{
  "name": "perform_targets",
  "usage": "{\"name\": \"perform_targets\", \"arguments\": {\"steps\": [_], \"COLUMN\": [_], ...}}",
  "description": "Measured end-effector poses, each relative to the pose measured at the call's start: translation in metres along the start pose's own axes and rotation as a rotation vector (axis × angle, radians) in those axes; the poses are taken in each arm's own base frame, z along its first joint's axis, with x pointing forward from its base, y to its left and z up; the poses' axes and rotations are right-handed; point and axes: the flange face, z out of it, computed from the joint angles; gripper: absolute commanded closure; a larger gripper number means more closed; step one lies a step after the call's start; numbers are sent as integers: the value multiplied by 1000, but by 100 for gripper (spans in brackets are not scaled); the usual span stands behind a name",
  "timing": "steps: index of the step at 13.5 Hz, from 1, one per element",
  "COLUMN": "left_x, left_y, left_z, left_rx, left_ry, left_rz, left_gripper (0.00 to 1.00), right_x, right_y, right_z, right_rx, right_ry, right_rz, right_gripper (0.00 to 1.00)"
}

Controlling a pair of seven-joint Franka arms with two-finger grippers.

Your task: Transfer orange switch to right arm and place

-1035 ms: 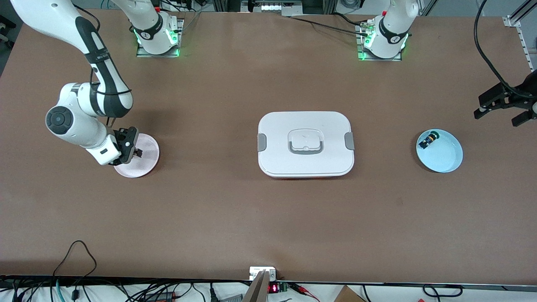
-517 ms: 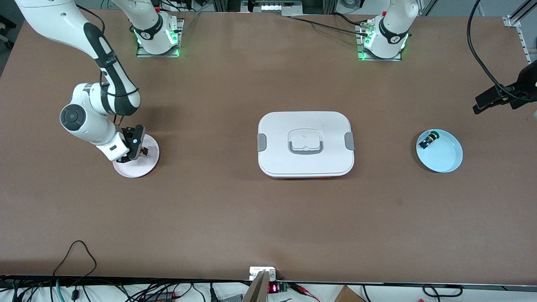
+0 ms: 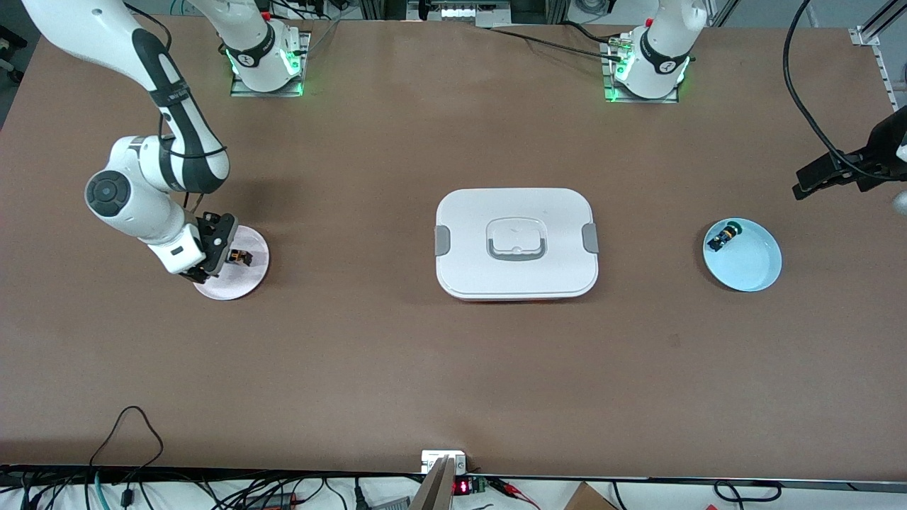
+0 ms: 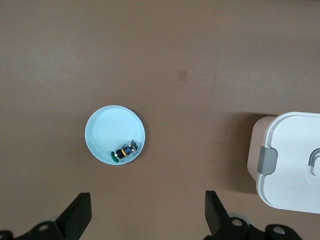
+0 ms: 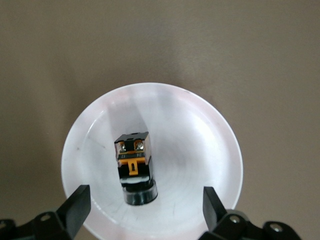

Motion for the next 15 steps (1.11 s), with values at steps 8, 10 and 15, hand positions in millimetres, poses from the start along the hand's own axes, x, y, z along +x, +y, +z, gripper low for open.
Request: {"name": "perform_targets", "arguments": {"steps": [8,10,15], "left_x": [2,4,9], "left_y": [-12,-11,3], "left_z": [3,5,15], "left_rx": [-23,-22,-20], "left_ry": [-9,-13,-25], "left_rz": [-26,-25,-1], "left_gripper": [0,0,0], "right_x": [39,40,36], "right_y": [17,9,-6], "right_z": [-189,-220,-281], "right_rx": [177,228,242], "right_ry": [-30,-66,-102], "right_rz": [822,980,1166], "right_gripper": [0,0,0]}}
